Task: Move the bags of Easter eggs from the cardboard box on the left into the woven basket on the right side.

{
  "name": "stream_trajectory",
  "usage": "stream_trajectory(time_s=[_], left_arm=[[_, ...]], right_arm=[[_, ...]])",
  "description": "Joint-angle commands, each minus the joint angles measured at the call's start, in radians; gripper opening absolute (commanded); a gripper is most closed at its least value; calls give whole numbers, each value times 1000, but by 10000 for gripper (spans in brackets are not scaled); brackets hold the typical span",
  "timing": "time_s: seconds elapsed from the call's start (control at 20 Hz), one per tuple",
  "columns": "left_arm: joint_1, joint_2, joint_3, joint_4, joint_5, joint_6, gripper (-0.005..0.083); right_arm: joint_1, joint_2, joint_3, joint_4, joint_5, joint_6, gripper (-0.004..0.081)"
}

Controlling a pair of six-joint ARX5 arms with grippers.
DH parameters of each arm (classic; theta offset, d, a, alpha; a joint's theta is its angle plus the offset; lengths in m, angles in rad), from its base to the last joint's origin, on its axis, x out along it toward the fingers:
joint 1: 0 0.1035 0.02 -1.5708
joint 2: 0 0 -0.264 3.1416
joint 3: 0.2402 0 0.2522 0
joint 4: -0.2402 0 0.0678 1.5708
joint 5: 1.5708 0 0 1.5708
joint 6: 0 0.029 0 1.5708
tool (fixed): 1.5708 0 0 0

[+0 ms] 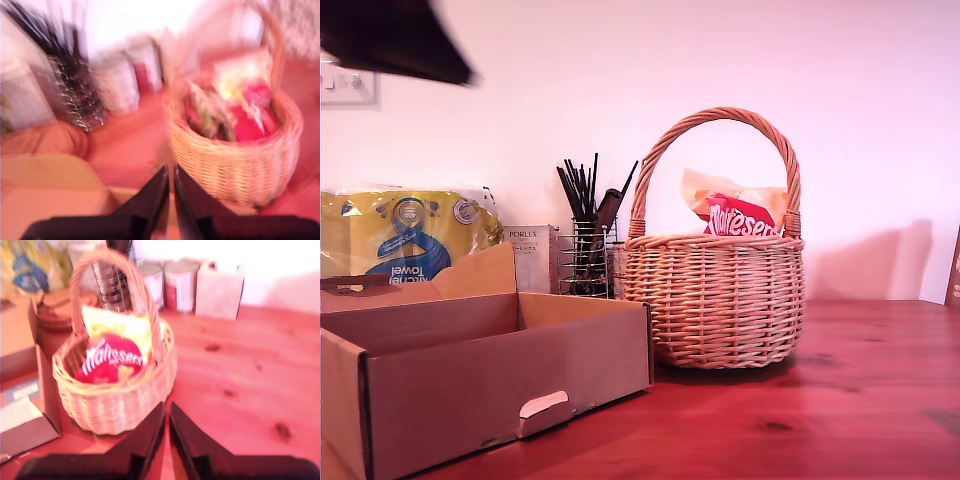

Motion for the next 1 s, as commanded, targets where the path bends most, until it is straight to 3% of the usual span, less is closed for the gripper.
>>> stream_trajectory(time_s=[0.0,0.25,0.35,0.6,0.95], left_arm=[[56,-59,-37,-41,40,4,-20],[279,-267,-54,-225,171,14,-20],[336,-346,-54,-273,180,14,-20],[354,-423,-54,-302,181,11,-20],[354,-399,-54,-417,179,11,-20]], right_arm=[[-9,-23,-51,26,-39,-6,-13],[-9,-79,-69,54,-84,-25,-13],[-8,-115,-69,24,-88,-25,-13],[0,-165,-58,16,-161,24,-13],[0,-145,-58,-49,-158,27,-13]])
